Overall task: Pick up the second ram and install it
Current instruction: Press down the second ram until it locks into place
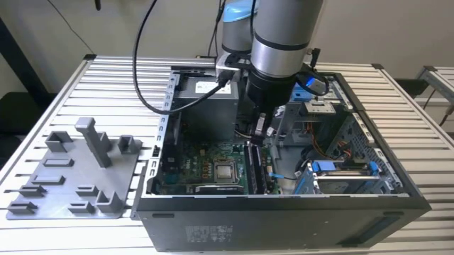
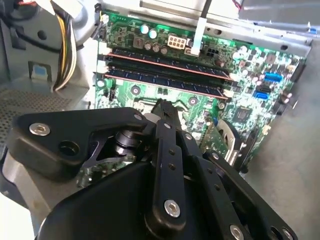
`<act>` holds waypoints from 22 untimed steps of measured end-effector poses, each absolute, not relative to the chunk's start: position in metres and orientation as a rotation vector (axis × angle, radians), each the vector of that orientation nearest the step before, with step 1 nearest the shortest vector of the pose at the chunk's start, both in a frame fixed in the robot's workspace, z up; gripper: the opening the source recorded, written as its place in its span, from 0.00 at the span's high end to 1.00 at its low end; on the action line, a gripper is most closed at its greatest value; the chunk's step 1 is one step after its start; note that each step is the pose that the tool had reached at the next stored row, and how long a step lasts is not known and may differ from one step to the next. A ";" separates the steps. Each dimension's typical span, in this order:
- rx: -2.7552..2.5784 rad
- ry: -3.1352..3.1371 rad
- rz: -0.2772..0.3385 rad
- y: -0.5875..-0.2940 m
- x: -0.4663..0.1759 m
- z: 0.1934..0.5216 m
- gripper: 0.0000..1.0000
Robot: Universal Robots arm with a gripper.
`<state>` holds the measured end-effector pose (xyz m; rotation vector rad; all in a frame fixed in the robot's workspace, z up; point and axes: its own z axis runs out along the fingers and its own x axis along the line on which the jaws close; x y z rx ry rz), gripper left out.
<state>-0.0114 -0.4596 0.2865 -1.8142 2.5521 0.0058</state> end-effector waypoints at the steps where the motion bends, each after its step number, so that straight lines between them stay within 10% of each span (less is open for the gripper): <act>1: -1.837 2.536 0.006 -0.460 -0.011 0.286 0.89; 22: -2.219 2.210 0.009 -0.460 -0.011 0.286 0.89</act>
